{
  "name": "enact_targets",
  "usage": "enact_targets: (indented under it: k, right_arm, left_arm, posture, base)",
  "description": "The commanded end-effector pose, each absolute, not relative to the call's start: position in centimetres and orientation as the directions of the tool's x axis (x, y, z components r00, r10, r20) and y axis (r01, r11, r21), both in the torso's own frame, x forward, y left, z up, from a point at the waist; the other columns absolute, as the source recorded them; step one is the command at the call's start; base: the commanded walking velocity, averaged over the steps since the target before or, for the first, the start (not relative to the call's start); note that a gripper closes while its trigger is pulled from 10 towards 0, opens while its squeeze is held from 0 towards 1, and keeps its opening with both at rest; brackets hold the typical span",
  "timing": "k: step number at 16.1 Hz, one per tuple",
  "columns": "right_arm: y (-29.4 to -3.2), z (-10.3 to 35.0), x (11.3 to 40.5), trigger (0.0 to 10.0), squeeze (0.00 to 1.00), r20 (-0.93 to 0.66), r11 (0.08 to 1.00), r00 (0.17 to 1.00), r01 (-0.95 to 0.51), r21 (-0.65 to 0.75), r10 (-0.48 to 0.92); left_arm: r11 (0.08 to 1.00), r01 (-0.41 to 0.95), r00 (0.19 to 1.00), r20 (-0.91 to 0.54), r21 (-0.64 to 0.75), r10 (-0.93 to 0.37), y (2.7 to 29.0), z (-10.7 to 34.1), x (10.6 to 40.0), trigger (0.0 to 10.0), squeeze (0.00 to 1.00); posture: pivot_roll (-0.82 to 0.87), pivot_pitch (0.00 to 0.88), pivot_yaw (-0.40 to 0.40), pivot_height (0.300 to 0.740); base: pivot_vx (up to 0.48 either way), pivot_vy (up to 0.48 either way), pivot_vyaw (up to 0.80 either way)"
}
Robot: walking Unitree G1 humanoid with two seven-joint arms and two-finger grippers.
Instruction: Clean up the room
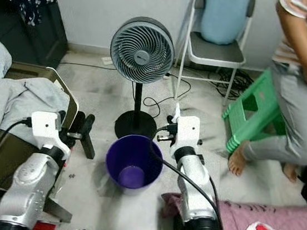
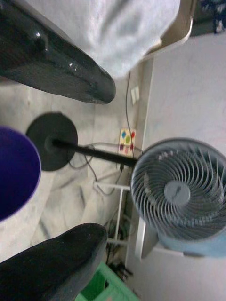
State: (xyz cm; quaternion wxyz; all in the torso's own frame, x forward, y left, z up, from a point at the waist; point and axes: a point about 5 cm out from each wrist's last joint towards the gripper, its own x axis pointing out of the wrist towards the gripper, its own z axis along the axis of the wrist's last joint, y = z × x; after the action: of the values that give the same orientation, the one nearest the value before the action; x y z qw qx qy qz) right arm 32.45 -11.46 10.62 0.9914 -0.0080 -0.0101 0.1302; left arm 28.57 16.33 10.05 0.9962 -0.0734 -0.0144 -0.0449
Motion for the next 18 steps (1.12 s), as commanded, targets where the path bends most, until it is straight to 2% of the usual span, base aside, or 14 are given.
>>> enact_targets:
  k: [1,7,9,11,18]
  right_arm:
    - [-11.3,10.4,32.3,10.0,0.00,0.011,0.964,0.965,-0.264,-0.018,0.264]
    - [-11.2,10.4,32.4,10.0,0.00,0.012,0.965,0.965,-0.263,-0.014,0.263]
    - [-11.4,10.4,32.4,10.0,0.00,0.015,0.968,0.968,-0.251,0.006,0.251]
    - [-11.3,10.5,32.4,10.0,0.00,0.019,0.965,0.965,-0.262,-0.010,0.262]
    - [-11.0,10.5,32.6,10.0,0.00,0.020,0.963,0.963,-0.267,-0.018,0.268]
  left_arm:
    - [0.986,0.082,0.996,0.045,-0.146,-0.076,16.7,10.2,28.4,10.0,0.00]
    - [0.987,0.081,0.996,0.045,-0.139,-0.075,16.8,10.3,28.4,10.0,0.00]
    - [0.995,0.005,0.999,0.038,-0.099,-0.002,17.7,10.3,28.3,10.0,0.00]
    - [0.996,-0.013,0.998,0.055,-0.090,0.018,18.3,10.6,28.1,10.0,0.00]
    - [0.997,-0.002,0.999,0.048,-0.082,0.006,18.1,10.5,28.3,10.0,0.00]
  posture:
    - [-0.01,0.126,-0.045,0.740]
    - [-0.01,0.130,-0.043,0.740]
    - [-0.02,0.132,-0.040,0.740]
    - [-0.01,0.135,-0.043,0.740]
    - [-0.01,0.138,-0.041,0.740]
  base:
    - [0.330,0.000,0.00]
    - [0.306,0.000,0.00]
    - [0.000,0.000,0.00]
    - [0.000,0.000,0.00]
    - [0.000,0.000,0.80]
